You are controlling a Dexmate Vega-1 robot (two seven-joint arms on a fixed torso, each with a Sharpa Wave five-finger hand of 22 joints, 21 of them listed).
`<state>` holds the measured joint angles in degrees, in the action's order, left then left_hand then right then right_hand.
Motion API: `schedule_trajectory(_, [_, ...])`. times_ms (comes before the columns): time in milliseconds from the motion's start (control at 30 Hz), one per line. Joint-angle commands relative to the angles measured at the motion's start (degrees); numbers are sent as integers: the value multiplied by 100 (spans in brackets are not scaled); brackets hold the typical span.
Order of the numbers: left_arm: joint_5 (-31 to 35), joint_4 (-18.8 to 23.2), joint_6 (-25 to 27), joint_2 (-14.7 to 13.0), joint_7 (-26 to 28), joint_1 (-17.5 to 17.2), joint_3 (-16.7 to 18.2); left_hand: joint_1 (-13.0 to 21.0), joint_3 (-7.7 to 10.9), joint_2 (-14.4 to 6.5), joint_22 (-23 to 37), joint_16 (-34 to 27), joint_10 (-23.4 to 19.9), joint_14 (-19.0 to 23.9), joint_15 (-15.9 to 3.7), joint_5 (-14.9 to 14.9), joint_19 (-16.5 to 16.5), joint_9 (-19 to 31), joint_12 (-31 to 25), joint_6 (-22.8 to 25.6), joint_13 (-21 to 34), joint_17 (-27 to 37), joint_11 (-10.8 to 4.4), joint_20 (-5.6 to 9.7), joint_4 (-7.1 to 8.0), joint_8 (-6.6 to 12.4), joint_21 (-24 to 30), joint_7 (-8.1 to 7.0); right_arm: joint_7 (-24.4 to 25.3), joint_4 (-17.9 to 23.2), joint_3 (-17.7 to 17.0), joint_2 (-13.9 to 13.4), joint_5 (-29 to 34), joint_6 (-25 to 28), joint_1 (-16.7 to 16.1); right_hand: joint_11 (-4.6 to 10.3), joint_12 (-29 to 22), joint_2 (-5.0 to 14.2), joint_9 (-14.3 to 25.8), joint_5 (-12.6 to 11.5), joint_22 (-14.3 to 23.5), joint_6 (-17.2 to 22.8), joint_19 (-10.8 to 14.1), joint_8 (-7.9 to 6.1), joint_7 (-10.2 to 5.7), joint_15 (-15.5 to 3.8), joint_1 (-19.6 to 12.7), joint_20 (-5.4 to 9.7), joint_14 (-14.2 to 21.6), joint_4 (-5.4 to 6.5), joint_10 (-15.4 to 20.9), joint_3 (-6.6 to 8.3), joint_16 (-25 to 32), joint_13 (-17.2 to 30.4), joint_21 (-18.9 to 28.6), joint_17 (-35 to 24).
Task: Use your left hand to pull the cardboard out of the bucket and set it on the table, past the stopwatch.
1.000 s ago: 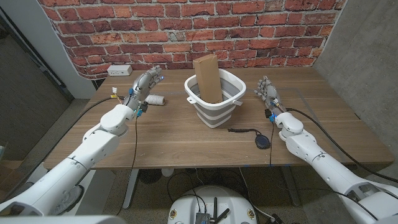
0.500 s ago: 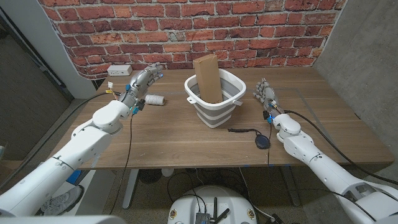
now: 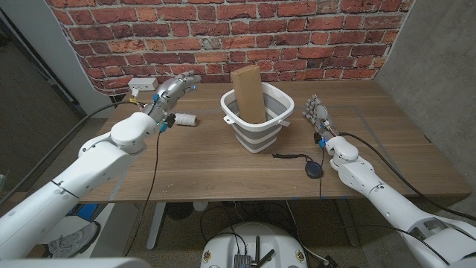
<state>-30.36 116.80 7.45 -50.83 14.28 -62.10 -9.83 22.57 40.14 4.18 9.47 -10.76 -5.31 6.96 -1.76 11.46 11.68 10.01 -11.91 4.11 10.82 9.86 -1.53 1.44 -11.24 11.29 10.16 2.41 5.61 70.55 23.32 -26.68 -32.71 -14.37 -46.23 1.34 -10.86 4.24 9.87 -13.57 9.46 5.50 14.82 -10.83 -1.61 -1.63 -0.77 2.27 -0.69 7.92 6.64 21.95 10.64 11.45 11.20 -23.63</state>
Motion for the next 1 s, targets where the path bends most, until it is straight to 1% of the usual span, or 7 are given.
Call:
schedule_trajectory(33, [512, 636, 689, 55, 534, 235, -306, 207, -1, 99, 0, 7, -24, 107, -26, 34, -20, 27, 7, 97, -7, -6, 110, 102, 10, 67, 3, 86, 31, -35, 31, 20, 18, 70, 21, 30, -35, 173, 17, -33, 15, 63, 3, -31, -6, -81, -4, 10, -14, 49, 47, 8, 47, 4, -29, 11])
schedule_trajectory(167, [614, 761, 839, 121, 615, 298, -387, 340, -16, 209, -8, 25, -60, 120, 78, 19, -98, 21, 20, 146, -29, -20, 197, 153, 16, 80, -13, 202, 12, -46, 39, 28, 12, 66, 21, 36, -35, 174, 17, -36, 16, 76, 3, -30, -26, -61, -8, 6, -12, 48, 49, 8, 50, -2, -30, 25])
schedule_trajectory(400, [892, 958, 1090, 214, 743, 458, -579, 463, -43, 324, -12, 44, -46, 108, 157, -9, -181, 19, 53, 111, -48, -27, 276, 127, 23, 61, -27, 233, -20, -42, 40, 11, 7, 47, -2, 40, -30, 175, 17, -40, 17, 95, -19, -28, -66, -36, -9, -69, -23, 48, 40, 4, 50, -10, -39, 48])
schedule_trajectory(533, [1201, 1197, 1748, 230, 950, 718, -811, 538, -76, 415, -12, 47, -85, 119, 176, -39, -309, 18, 54, 99, -56, -29, 311, 47, 28, 56, -46, 236, -38, -69, 33, 22, -4, 1, -16, 51, -28, 175, 17, -41, 19, 98, -40, -21, -129, -17, -7, -174, -31, 51, 38, 0, 53, -17, -46, 67])
schedule_trajectory(600, [1253, 1226, 1889, 305, 1003, 793, -875, 576, -93, 455, -11, 43, -143, 134, 174, -53, -365, 18, 40, 106, -59, -29, 361, 24, 32, 59, -49, 316, -50, -80, 35, 24, -4, -12, -18, 62, -28, 175, 17, -42, 20, 55, -44, 0, -161, 8, -6, -203, -28, 52, 39, -3, 57, -20, -46, 77])
schedule_trajectory(767, [1395, 1207, 1959, 430, 1037, 918, -994, 766, -182, 567, -6, 74, -21, 16, 322, -95, -547, 14, 118, -39, -68, -27, 495, -345, 48, 5, -27, 434, -81, -99, 37, 19, -11, -17, -12, 78, -28, 172, 17, -43, 22, 29, -43, 13, -185, 61, -2, -233, -25, 54, 41, -9, 63, -24, -43, 90])
schedule_trajectory(1000, [1481, 1159, 2036, 491, 912, 1090, -1089, 901, -274, 589, -5, 87, 130, -117, 467, -103, -745, 13, 150, -299, -71, -27, 663, -540, 62, -59, -30, 535, -99, -91, 31, -2, -14, -15, -12, 89, -27, 168, 17, -43, 24, 19, -58, 17, -210, 71, 3, -311, -32, 58, 40, -19, 67, -27, -46, 102])
